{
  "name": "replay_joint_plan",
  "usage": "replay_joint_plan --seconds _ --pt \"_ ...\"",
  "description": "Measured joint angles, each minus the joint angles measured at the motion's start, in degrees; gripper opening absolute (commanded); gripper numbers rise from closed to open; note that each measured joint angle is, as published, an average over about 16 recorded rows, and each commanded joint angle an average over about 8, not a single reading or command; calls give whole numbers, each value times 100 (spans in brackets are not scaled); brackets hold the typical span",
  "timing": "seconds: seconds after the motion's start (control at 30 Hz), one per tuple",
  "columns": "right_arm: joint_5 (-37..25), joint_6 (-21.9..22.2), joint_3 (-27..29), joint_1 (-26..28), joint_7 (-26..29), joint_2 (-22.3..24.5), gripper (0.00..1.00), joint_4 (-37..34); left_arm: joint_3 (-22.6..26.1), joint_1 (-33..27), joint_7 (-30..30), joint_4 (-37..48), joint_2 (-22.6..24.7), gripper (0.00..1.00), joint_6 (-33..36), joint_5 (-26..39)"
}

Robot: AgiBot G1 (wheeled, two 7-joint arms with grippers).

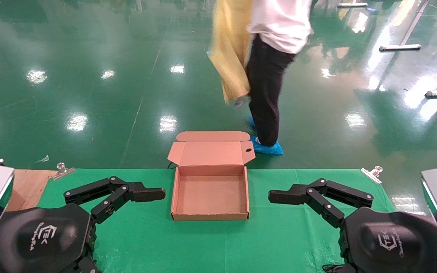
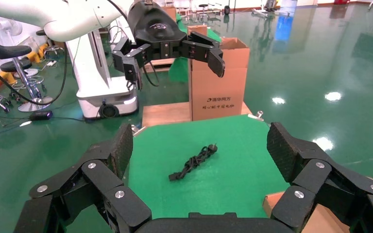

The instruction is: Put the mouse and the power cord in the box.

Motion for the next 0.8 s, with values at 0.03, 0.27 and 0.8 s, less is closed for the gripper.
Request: replay_joint_plan --seconds 0.03,0.27,0.8 --pt "0 0 0 0 0 0 100 0 0 0 0 0 0 100 0 0" --pt "0 0 0 0 0 0 100 0 0 0 0 0 0 100 0 0" --pt "2 1 -2 -4 1 -4 100 -6 3 0 1 0 3 100 4 1"
